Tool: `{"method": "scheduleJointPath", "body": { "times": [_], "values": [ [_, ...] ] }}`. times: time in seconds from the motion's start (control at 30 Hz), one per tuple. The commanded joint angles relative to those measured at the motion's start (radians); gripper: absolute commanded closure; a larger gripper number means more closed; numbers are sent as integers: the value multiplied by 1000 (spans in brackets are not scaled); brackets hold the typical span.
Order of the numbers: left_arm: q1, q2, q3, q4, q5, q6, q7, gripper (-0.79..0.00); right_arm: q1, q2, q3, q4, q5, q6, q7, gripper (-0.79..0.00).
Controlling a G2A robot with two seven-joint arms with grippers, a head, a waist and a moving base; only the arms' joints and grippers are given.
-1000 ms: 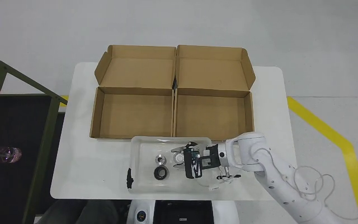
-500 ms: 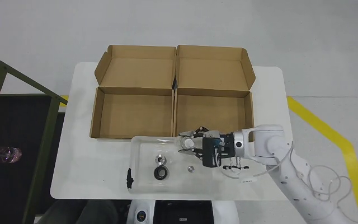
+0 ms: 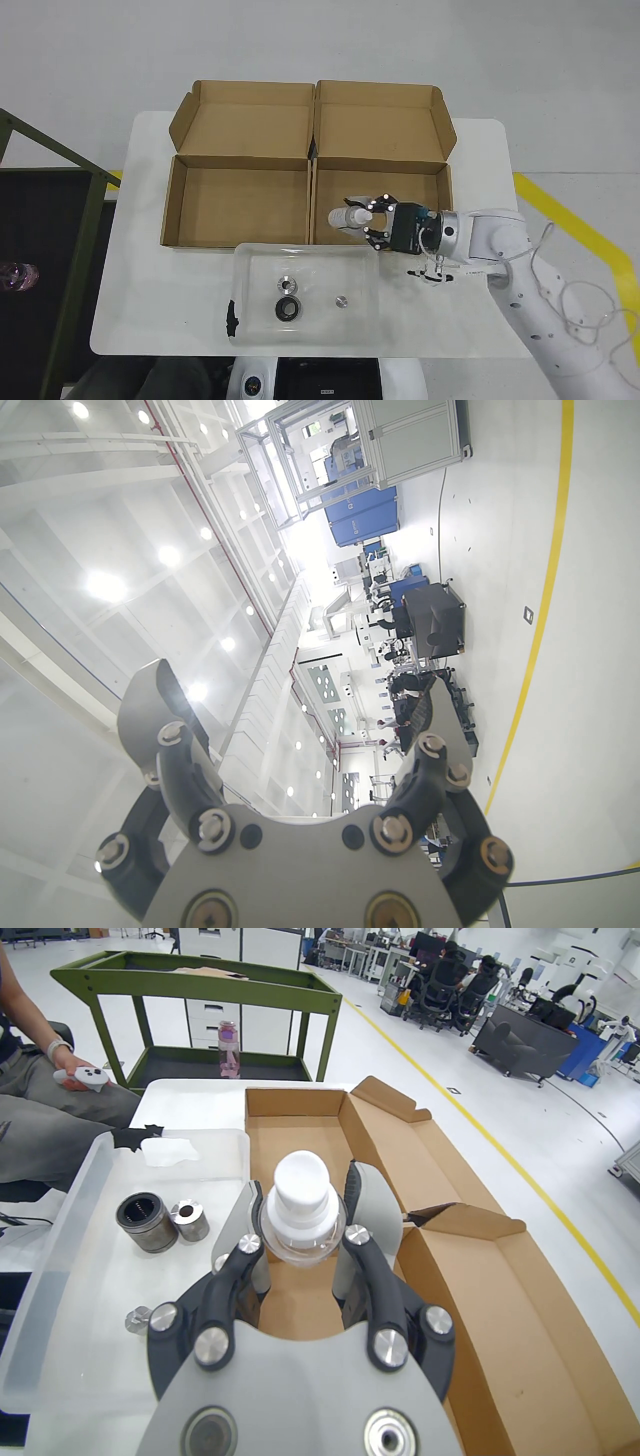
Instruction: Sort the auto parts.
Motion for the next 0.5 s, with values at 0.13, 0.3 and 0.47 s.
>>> {"method": "scheduleJointPath", "body": {
  "times": [0.13,0.3,0.47],
  "values": [
    [0,0,0,0,0,0,0,-785,67,-15,-43,90,10,30,-2,0],
    [0,0,0,0,0,0,0,-785,132,-34,-97,178,32,56,21,0],
    [0,0,0,0,0,0,0,-785,197,-52,-143,256,45,75,43,0]
  ]
}}
